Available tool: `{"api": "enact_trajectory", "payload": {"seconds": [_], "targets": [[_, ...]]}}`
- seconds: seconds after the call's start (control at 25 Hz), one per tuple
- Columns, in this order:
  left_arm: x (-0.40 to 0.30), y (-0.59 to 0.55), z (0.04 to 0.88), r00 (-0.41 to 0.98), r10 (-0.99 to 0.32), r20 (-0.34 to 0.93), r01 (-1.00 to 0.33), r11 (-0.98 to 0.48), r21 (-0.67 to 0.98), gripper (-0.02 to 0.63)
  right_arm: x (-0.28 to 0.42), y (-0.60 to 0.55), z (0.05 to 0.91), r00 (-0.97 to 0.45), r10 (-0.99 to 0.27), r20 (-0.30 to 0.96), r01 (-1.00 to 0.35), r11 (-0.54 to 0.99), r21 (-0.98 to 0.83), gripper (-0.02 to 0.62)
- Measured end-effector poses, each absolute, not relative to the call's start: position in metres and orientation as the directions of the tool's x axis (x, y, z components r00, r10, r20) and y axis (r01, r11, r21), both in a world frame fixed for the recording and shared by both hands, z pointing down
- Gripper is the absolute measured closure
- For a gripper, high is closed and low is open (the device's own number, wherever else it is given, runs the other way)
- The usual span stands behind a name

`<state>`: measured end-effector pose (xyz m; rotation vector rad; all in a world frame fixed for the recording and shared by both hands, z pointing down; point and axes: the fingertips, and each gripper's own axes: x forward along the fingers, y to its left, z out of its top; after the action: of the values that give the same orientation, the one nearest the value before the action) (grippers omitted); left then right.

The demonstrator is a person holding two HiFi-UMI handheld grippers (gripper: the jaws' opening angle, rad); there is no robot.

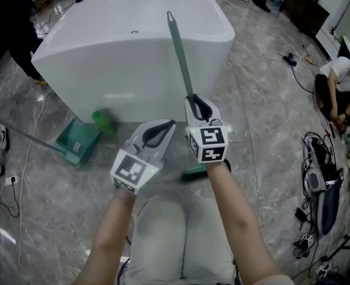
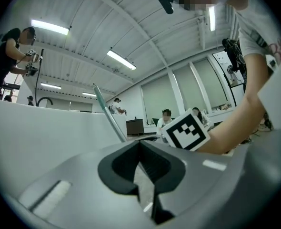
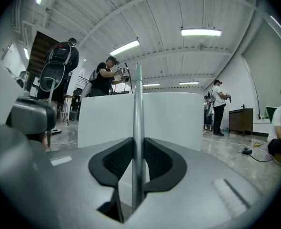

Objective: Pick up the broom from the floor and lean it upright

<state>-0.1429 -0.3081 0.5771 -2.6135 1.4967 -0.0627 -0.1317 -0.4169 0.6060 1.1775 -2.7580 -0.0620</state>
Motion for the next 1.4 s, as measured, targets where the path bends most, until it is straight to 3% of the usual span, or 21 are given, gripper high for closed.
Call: {"api": "enact_trajectory", "payload": {"seconds": [0.56,1.0,1.24,1.4], "targets": [[-0.218,-0.307,0.578,0.357,-0.928,-0.104,-0.932,-0.346,-0.104,0.606,-0.219,-0.454,0.588,-0.657,-0.749,0.087,-0.734,0.661,0.154,0.516],[-0.23,-0.308,0.584,0.341,-0.934,-0.103,-0.939,-0.334,-0.085,0.606,-0.23,-0.461,0.595,-0.631,-0.765,0.128,-0.731,0.641,0.234,0.52],[-0.229,-0.31,0.586,0.343,-0.935,-0.095,-0.938,-0.335,-0.088,0.606,-0.233,-0.459,0.593,-0.659,-0.74,0.132,-0.7,0.668,0.253,0.38],[-0.227,-0.312,0.577,0.337,-0.935,-0.106,-0.94,-0.329,-0.083,0.606,-0.229,-0.45,0.589,-0.682,-0.719,0.134,-0.678,0.691,0.251,0.37]]}}
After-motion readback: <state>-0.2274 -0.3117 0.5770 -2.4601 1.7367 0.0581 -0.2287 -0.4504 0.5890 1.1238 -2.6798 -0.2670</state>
